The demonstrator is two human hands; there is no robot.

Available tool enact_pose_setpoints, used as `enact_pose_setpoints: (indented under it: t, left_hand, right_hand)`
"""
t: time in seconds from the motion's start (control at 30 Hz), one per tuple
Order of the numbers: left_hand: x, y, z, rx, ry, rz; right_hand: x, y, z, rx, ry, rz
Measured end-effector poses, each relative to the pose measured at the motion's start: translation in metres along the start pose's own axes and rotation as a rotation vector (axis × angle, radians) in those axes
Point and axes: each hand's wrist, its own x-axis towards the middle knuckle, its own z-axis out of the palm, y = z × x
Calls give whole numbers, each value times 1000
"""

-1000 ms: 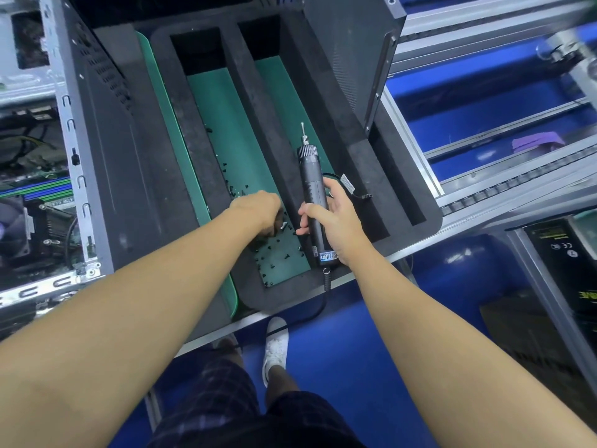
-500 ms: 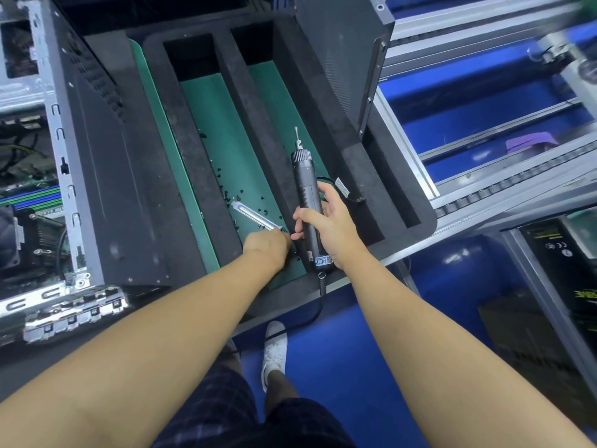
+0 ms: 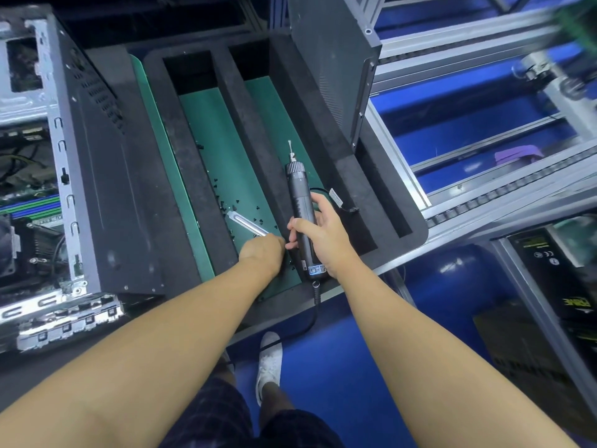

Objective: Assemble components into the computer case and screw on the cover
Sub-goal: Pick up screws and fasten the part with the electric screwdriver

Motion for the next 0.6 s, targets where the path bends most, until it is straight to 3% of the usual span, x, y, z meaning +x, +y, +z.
enact_pose_setpoints:
  t: [0.1,0.23,0.33,0.47,0.6]
  left_hand:
    - [-1,-1,-1,-22,-18,25]
    - [-3,-10,-17,-324,74,-2]
    - [-8,-22,-37,-738,219,-77]
    - [-30,-39,-63,-1593,325,-155]
    - [-59,-57,-86,-1979,577,-150]
  right_hand:
    - [0,0,-1,-7,1,-7]
    - [0,1,-1,-14,1,-4]
    - [-1,3,-1,-65,2,1]
    - [-6,-4,6,-141,-42,42]
    - [-12,-25,18,-142,-200,104]
